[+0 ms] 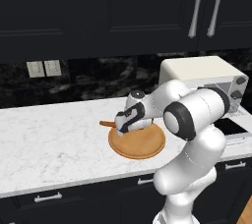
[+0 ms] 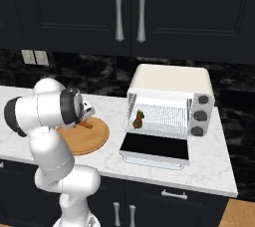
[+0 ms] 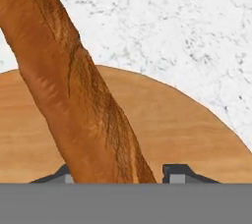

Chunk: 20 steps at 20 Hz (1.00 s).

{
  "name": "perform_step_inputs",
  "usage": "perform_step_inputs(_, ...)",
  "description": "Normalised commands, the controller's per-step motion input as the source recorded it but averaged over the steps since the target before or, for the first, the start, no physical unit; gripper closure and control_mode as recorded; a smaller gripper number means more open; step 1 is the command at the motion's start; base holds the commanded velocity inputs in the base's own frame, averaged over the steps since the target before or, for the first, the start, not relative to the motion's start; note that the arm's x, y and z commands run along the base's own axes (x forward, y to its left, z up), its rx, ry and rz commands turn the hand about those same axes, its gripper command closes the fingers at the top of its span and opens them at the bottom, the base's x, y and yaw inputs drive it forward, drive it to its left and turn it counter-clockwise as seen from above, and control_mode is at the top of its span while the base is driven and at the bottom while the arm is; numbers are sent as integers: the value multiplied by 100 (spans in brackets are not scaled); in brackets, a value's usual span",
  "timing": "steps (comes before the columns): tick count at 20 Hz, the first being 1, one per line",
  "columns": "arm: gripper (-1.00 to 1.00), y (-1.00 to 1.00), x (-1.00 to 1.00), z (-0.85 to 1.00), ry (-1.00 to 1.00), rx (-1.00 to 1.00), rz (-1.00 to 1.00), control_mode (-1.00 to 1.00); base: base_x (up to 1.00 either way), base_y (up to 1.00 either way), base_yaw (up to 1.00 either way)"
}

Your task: Pick up the kebab skewer and baguette bread, and place them inside the toaster oven. Close the toaster oven door and start by setting the timer.

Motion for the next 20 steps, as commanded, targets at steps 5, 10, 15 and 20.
perform_step_inputs(5,100,-27,-42,19,-4,0,12,-100,0,0,0)
perform_step_inputs(10,100,-52,-78,92,-11,2,26,-100,0,0,0)
perform_step_inputs(15,100,-90,-100,100,-13,4,23,-100,0,0,0)
perform_step_inputs(20,100,-100,-84,96,-2,5,6,-100,0,0,0)
